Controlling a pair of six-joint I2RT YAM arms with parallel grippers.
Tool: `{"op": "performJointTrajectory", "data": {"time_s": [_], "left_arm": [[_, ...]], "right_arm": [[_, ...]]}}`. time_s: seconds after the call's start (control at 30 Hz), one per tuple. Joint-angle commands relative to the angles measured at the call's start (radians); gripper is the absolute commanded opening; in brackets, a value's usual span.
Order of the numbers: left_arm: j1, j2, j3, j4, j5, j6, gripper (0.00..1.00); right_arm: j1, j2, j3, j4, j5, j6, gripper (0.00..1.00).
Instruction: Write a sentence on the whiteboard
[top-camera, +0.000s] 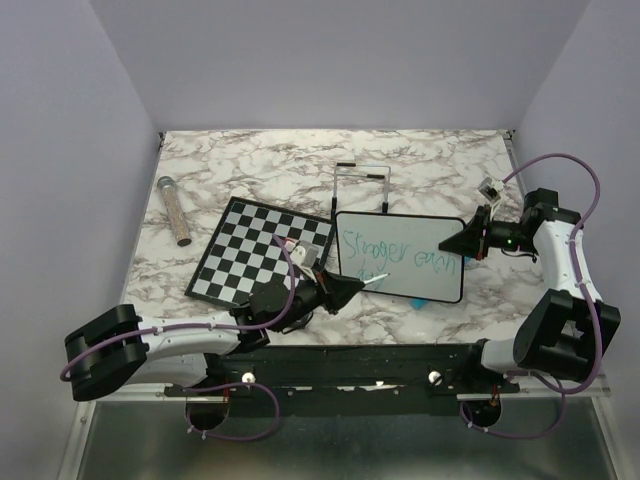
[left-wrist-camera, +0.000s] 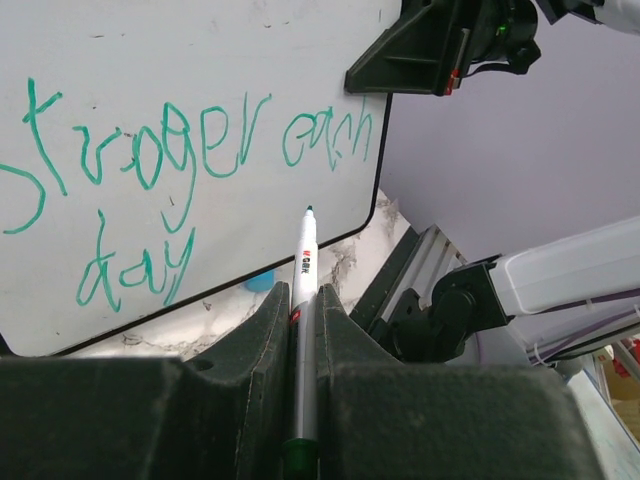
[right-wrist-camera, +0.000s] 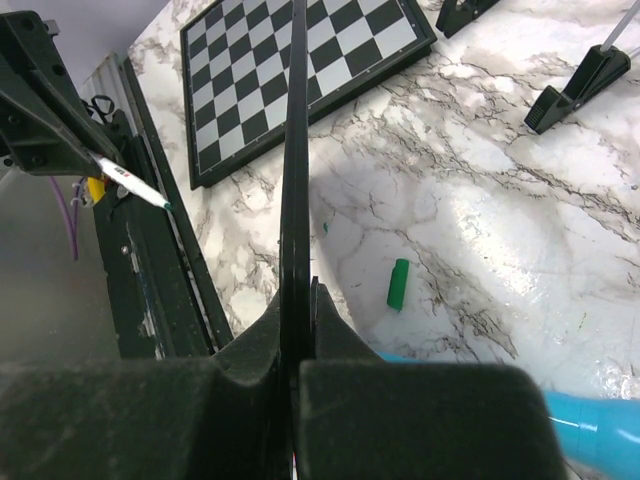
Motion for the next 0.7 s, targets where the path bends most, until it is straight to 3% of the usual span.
{"op": "performJointTrajectory", "data": {"time_s": [0.0,0.67], "left_arm": [[-0.008,0.043,0.010,0.109,-0.028,-0.011,0.00],[-0.006,0.100,0.046,0.126,-0.071,0.020,0.00]], "right_arm": [[0.000,-0.031,-0.013,0.057,-0.033,0.012,0.00],[0.003,-0.031,-0.021,0.074,-0.040,0.026,0.01]]}}
